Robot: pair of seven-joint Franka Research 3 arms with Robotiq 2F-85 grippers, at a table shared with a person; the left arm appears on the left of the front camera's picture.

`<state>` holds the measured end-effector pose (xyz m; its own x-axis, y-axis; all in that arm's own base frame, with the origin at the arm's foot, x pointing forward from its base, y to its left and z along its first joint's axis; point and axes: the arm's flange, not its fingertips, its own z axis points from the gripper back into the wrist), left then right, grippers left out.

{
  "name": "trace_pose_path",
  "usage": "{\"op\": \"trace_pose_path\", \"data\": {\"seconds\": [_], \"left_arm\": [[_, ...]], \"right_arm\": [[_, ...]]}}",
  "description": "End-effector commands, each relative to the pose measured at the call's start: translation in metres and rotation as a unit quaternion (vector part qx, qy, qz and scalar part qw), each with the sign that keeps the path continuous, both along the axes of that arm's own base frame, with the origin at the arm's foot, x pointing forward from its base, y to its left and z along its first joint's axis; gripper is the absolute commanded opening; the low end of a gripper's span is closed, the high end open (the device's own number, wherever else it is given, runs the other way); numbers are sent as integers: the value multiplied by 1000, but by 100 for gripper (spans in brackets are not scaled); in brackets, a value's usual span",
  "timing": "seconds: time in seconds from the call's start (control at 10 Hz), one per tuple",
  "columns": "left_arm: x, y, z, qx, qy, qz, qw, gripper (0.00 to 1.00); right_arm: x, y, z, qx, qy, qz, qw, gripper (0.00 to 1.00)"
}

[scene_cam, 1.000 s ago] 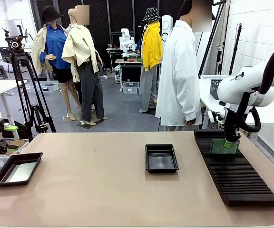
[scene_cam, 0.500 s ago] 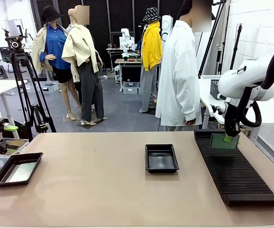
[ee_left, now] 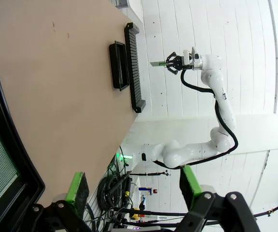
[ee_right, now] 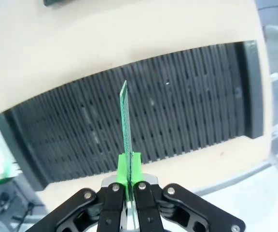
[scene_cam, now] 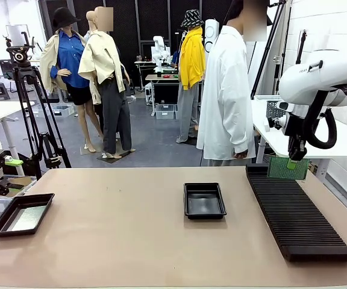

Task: Inspect and transfer BCBs to ESD trays.
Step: Pick up the Blank PCB from the PCB Rack and place it in the right ESD tray.

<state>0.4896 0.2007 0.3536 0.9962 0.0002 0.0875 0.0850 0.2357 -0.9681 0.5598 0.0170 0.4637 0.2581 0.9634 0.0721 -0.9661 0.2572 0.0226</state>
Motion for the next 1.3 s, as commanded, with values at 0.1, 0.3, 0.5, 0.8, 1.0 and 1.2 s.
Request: {"op": "trace_pose_path", "data": {"seconds": [0.1,0.3,0.5,0.8,1.0,1.2], "left_arm": [[-1,0,3,2,-3,2,1000,100],[-1,0,3,2,-3,2,1000,100],[-1,0,3,2,-3,2,1000,100],[-1,0,3,2,-3,2,1000,100],[-1,0,3,2,-3,2,1000,100],[-1,0,3,2,-3,2,1000,100]], "right_arm": [[-24,18,8,16,32,-108,994,0],[-33,34,12,8,56,-210,976,0],[-38,51,15,9,68,-314,947,0],[-37,66,17,58,70,-443,892,0],[-36,72,17,81,62,-475,874,0],[-33,75,13,88,67,-497,861,0]]}}
